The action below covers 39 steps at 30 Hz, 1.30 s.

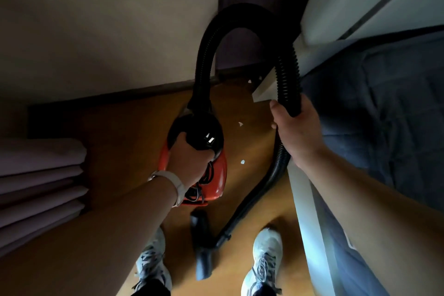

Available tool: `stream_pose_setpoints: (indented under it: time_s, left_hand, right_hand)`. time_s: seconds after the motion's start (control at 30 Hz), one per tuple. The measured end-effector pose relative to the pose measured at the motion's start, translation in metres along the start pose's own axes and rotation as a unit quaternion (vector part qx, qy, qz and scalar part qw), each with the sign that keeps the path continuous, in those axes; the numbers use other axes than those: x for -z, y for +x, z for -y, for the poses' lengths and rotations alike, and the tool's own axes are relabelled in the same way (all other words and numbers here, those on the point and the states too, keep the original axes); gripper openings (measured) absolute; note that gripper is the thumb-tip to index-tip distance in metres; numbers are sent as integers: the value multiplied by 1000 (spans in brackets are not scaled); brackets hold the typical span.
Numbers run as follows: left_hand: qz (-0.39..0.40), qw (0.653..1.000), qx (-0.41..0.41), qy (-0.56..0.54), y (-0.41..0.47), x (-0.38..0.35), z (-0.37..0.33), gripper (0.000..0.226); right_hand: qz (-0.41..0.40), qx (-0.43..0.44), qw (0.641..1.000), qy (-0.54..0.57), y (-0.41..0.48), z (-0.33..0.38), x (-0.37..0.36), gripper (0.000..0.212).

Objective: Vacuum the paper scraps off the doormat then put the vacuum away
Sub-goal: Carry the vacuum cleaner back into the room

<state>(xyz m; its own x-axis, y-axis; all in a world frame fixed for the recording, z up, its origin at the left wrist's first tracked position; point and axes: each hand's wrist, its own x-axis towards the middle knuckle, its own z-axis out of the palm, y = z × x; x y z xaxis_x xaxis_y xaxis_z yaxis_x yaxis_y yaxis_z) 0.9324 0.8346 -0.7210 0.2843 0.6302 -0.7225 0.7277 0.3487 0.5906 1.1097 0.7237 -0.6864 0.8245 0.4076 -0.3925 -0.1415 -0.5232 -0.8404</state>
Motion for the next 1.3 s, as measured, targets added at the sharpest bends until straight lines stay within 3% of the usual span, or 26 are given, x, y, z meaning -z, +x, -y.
stream_pose_setpoints:
  time_s: [0.4, 0.77, 0.97, 1.1, 1.3]
  left_hand:
    - [17, 1000, -5, -11, 83, -95, 32, 50]
    - [-12, 998, -3, -54, 78, -135, 10, 45]
    - [-5, 999, -11, -37, 83, -141, 11, 51]
    - [-40, 998, 2, 41, 67, -135, 18, 76]
    - [-25, 997, -33, 65, 56, -124, 27, 107]
  right_hand:
    - [-16, -19, 999, -39, 77, -119, -28, 30]
    - [-41, -21, 997, -65, 77, -122, -22, 24]
    - [-45, -41, 994, -91, 71, -128, -15, 32]
    - [-58, -54, 994, -68, 58, -131, -11, 35]
    - [-62, 7, 993, -98, 28, -128, 5, 27]
